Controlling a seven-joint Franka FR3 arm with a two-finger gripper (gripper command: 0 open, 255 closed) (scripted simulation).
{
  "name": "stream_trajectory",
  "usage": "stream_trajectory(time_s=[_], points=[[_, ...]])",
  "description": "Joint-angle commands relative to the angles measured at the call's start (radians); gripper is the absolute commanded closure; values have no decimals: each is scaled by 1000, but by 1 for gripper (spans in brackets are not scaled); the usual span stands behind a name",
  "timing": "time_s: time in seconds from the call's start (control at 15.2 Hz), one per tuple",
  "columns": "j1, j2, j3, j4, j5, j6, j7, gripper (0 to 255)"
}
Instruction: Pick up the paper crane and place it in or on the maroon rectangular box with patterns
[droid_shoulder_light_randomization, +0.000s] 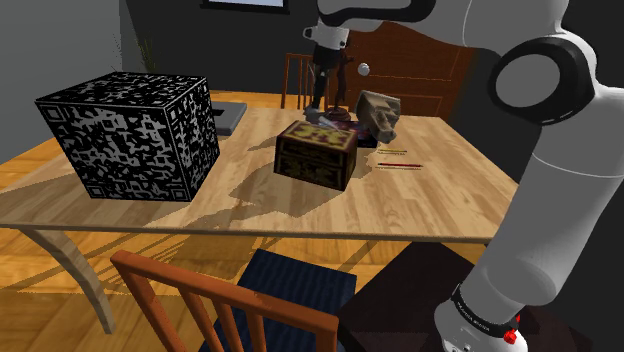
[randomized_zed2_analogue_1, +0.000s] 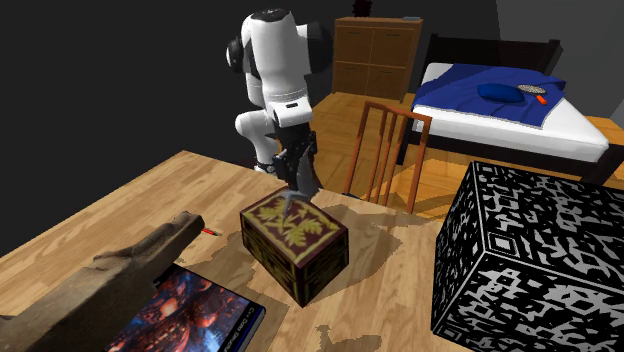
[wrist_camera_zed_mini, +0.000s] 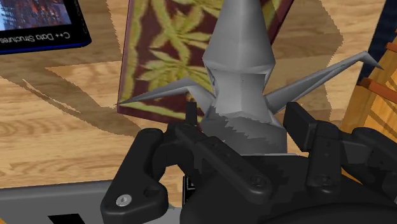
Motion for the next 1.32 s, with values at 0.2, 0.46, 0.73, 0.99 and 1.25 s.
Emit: stream_trajectory(time_s=[0.2, 0.46, 0.73, 0.99, 1.25], points=[[-7, 8, -5, -40, 3, 47, -19, 255], [-5, 0, -4, -104, 4, 103, -25, 255], [-4, -4, -3, -163, 5, 157, -30, 255], [-4, -4, -3, -177, 6, 171, -32, 255], [-5, -4, -3, -177, 6, 171, -32, 255]])
